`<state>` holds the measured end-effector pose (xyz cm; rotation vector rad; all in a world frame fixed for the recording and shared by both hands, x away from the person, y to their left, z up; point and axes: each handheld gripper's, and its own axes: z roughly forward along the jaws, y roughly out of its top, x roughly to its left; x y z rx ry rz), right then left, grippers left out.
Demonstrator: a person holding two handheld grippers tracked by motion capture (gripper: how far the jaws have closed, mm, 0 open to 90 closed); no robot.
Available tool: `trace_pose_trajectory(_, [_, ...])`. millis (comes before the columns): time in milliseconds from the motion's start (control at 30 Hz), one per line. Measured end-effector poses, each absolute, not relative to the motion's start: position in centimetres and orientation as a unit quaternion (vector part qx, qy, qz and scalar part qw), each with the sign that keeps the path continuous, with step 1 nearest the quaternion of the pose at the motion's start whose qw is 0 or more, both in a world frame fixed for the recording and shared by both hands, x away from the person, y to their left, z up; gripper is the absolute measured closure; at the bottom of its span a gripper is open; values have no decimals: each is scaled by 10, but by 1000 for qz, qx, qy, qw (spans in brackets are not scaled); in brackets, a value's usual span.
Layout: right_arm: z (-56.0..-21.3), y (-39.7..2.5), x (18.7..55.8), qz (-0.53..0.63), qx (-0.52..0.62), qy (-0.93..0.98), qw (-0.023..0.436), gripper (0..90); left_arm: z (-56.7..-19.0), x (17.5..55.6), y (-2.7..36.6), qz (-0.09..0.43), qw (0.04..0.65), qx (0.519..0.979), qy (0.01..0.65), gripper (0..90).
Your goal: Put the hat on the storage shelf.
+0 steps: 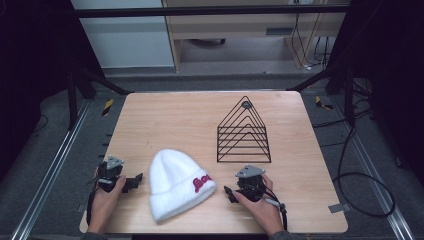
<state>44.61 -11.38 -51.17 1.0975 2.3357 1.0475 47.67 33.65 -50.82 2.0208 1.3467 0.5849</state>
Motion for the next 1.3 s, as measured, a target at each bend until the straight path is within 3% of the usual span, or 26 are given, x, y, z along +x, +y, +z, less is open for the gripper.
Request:
trace_pose_trajectory(233, [-511,-113,446,367,393,824,180,155,-507,481,338,211,323,782,490,4])
trace_pose_trajectory(333, [-512,-112,446,367,396,822,181,154,-502,483,338,198,330,780,494,72])
trace_pose_trajectory(467, [-511,-111,445,367,399,821,179,154,-483,485,334,181,355,773,494,75])
trace_pose_trajectory(767, [-512,-107,445,369,393,822,183,171,-443,511,292,147,318,828,437,96])
trace_pose_trajectory(1300, [-512,-107,444,370,397,819,185,197,-464,547,265,119,277,841,449,402])
